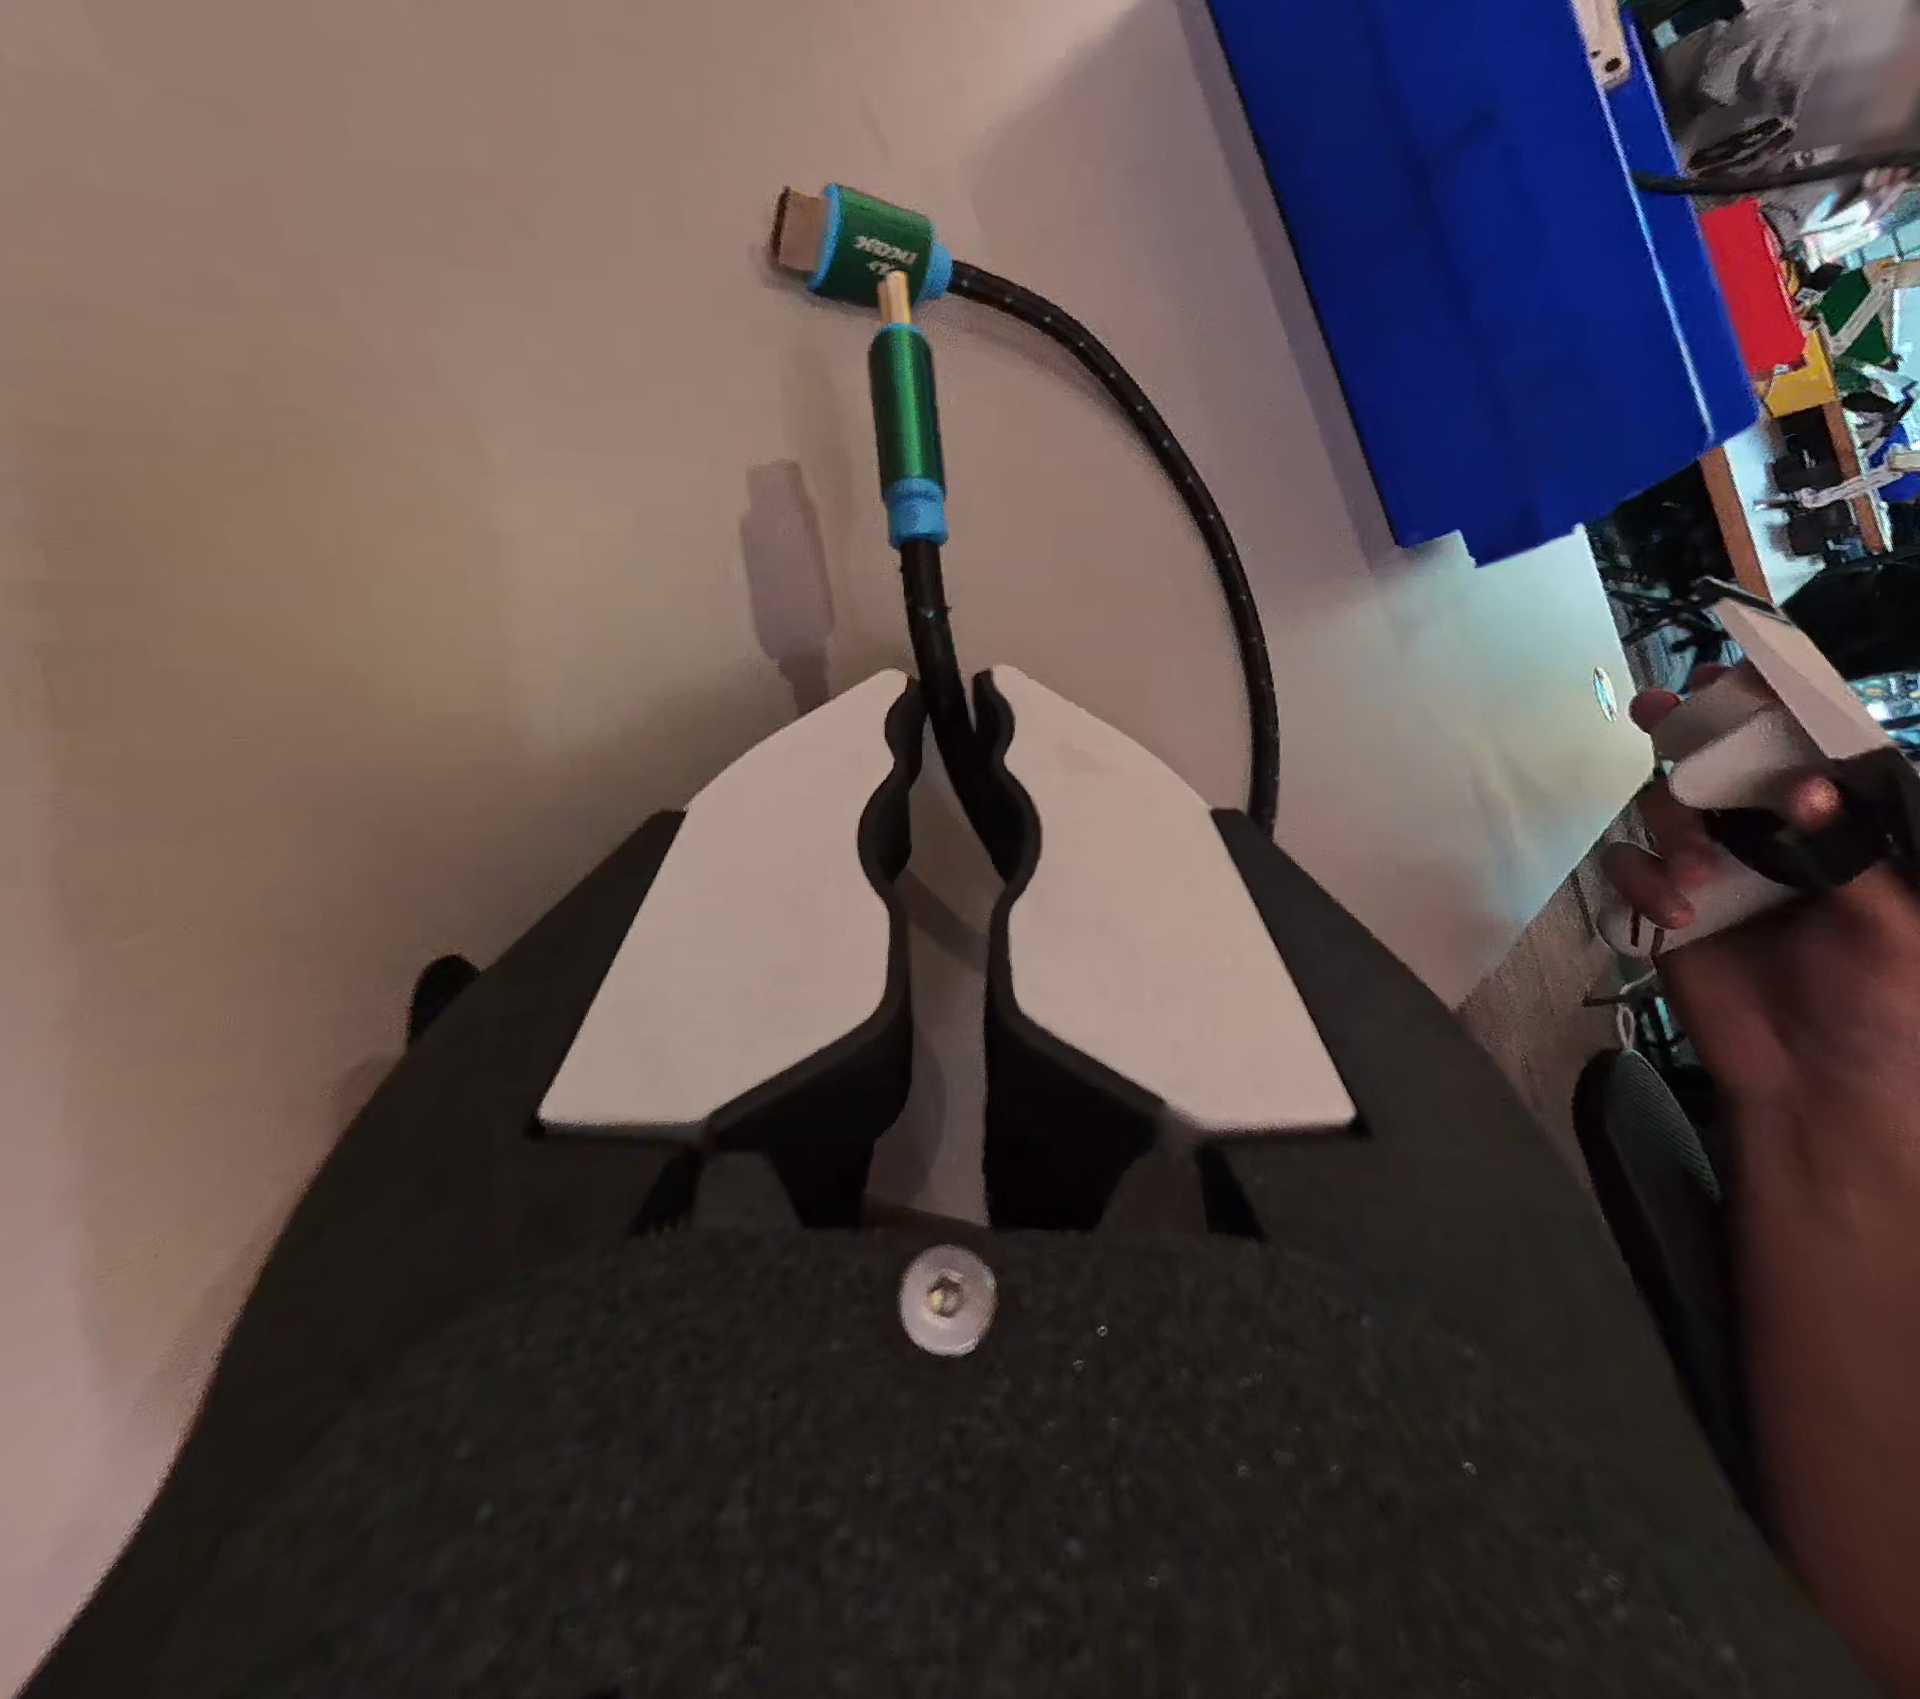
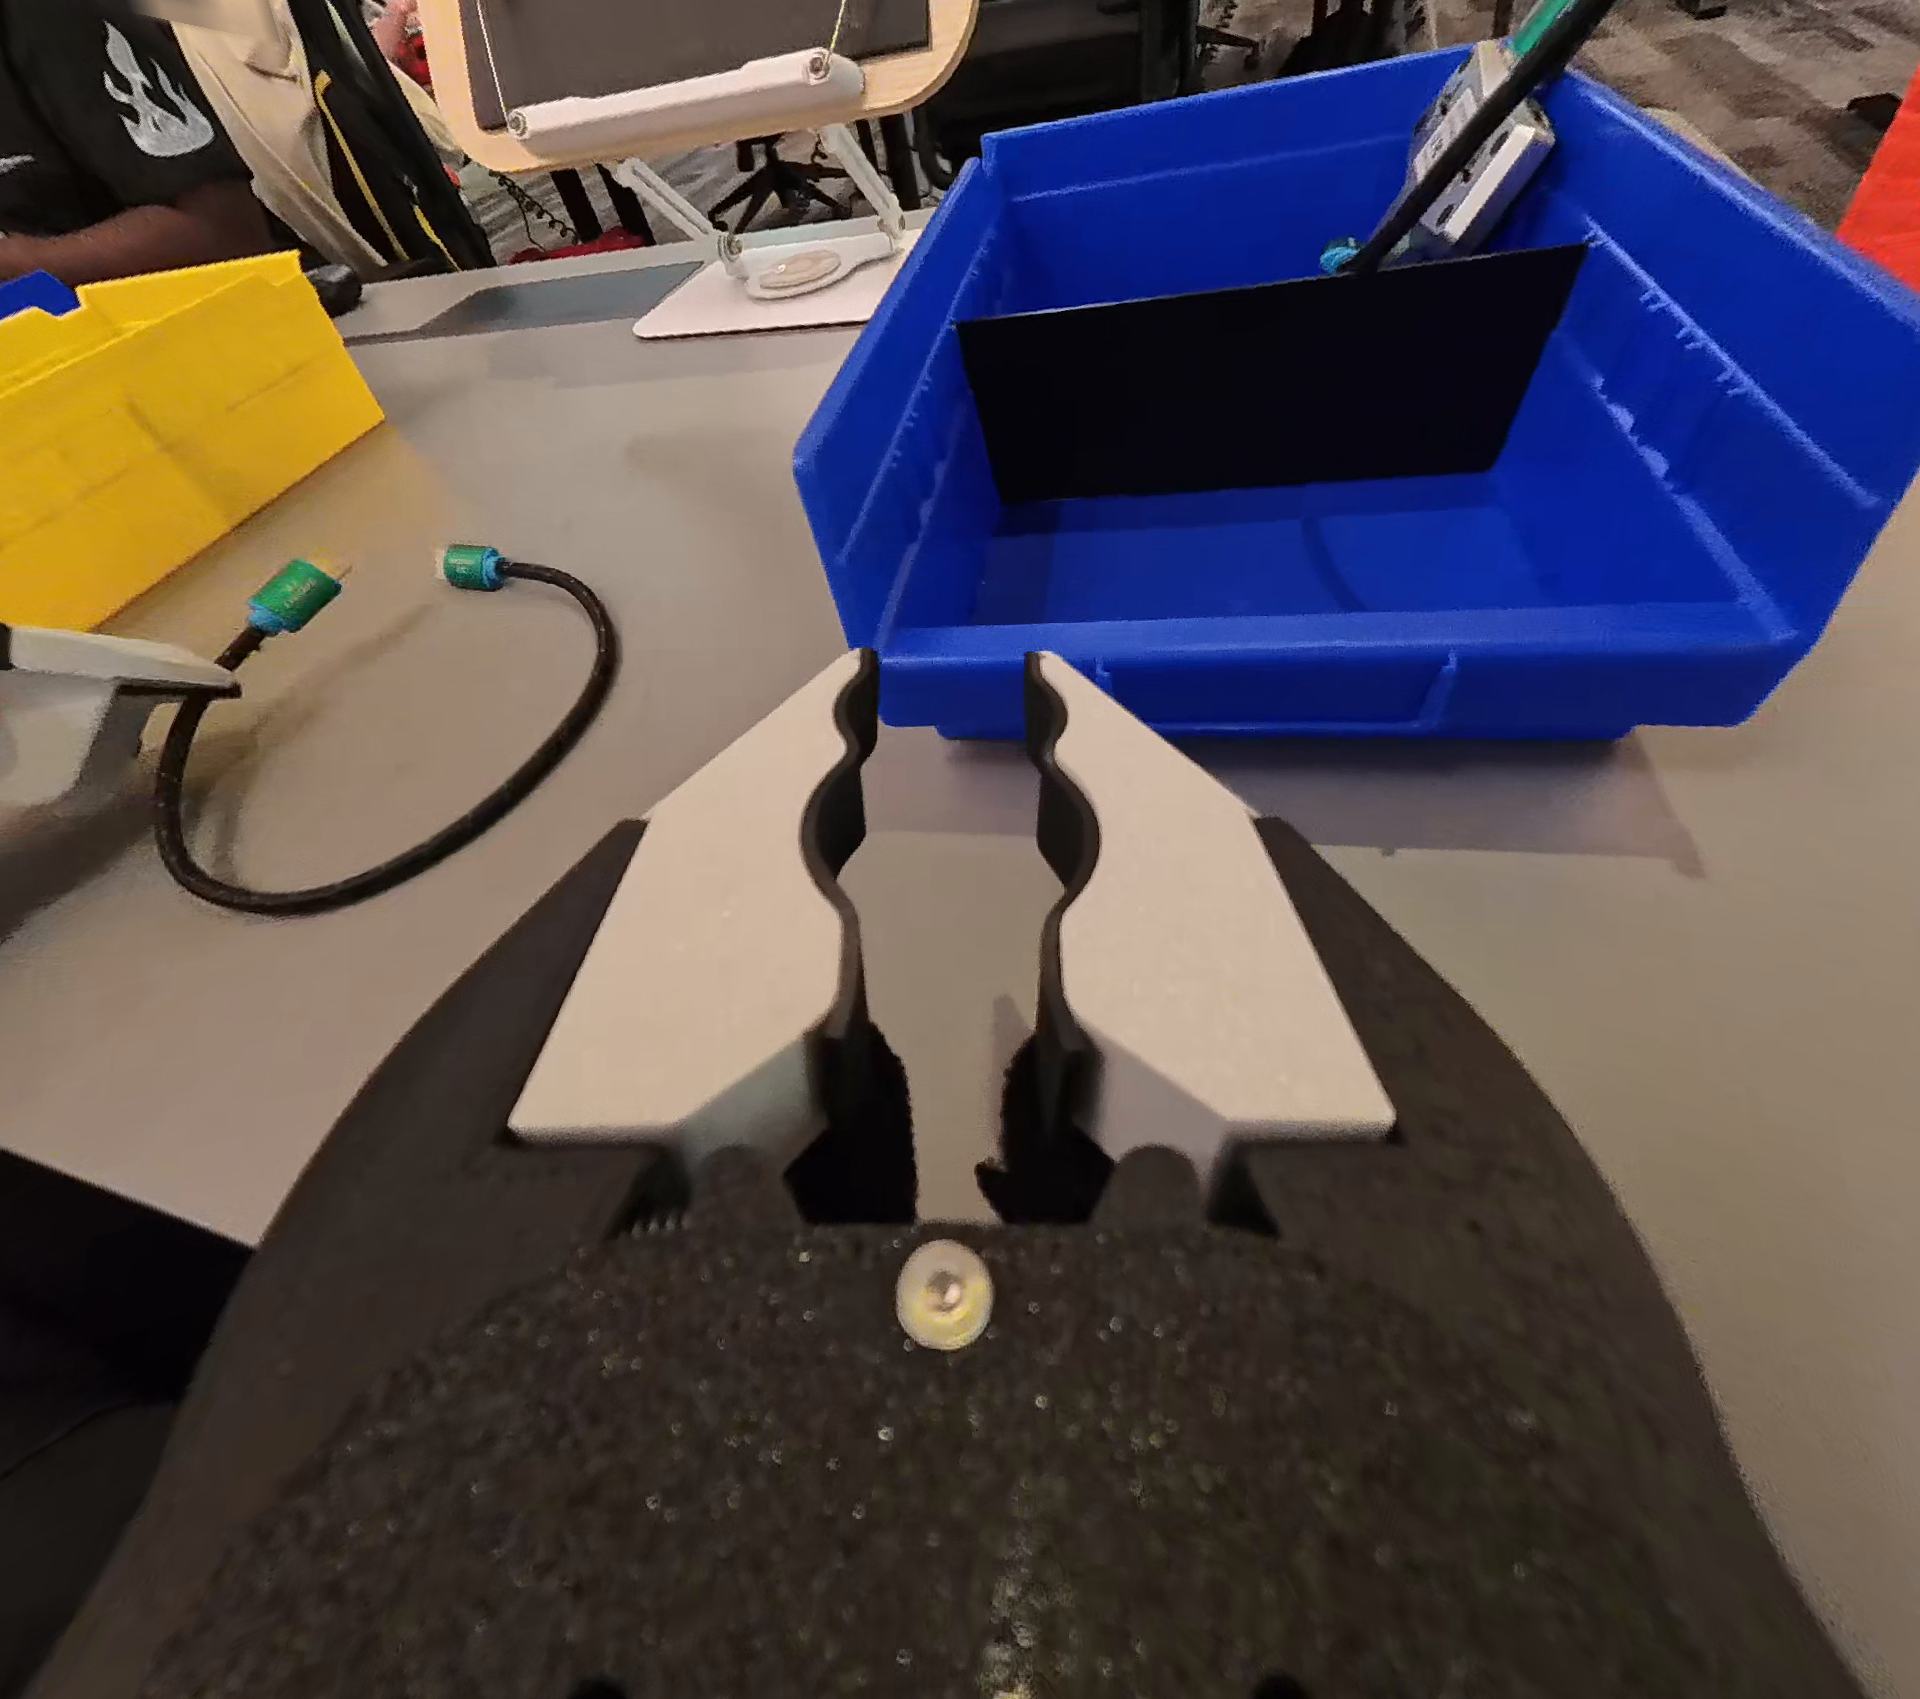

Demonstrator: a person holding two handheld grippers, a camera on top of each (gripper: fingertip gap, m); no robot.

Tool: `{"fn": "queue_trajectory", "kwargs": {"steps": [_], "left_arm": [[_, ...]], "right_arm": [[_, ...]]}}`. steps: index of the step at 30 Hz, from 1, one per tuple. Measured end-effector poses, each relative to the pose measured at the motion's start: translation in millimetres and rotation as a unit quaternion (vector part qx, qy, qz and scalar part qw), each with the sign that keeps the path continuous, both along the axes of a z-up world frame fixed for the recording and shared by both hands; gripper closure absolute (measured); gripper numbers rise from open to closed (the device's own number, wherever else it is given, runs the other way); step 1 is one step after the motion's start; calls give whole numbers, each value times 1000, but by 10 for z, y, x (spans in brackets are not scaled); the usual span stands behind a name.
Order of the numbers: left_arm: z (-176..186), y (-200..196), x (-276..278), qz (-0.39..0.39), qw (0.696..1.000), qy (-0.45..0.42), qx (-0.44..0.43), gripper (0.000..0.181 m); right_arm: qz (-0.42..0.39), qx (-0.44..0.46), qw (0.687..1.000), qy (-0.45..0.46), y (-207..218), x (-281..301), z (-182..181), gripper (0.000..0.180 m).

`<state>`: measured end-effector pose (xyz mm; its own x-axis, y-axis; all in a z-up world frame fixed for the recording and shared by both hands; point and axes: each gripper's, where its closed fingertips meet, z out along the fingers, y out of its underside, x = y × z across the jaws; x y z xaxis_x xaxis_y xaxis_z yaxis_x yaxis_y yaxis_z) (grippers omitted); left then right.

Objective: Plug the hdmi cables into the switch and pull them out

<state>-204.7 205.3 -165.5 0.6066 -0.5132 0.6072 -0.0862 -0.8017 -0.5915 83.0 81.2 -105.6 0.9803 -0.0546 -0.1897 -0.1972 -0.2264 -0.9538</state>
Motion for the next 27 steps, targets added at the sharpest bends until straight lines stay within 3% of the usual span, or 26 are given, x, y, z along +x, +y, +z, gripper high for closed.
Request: {"fn": "queue_trajectory", "kwargs": {"steps": [5, 9, 13, 16, 20, 23, 27], "left_arm": [[244, -123, -13, -37, 996, 9, 82, 154], [811, 53, -279, -51, 969, 19, 242, 149], [1254, 350, -774, -112, 953, 70, 273, 135], [1334, 832, -1248, -118, 958, 150, 215, 118], [1244, 1651, -1714, -106, 951, 270, 106, 115], [1016, 2153, -1848, -94, 945, 314, 2, 114], [505, 2542, -1887, -71, 923, 350, -142, 108]], "right_arm": [[8, -6, 1000, -14, 6, -49, -21, 152], [73, 19, 997, 9, 32, -356, 101, 144], [119, -8, 993, 4, 53, -583, -16, 134], [121, -16, 992, 14, 117, -579, -81, 134], [120, -18, 992, 29, 226, -536, -73, 134], [120, -14, 992, 32, 308, -522, -44, 134], [132, 4, 990, 39, 412, -541, 23, 133]]}}
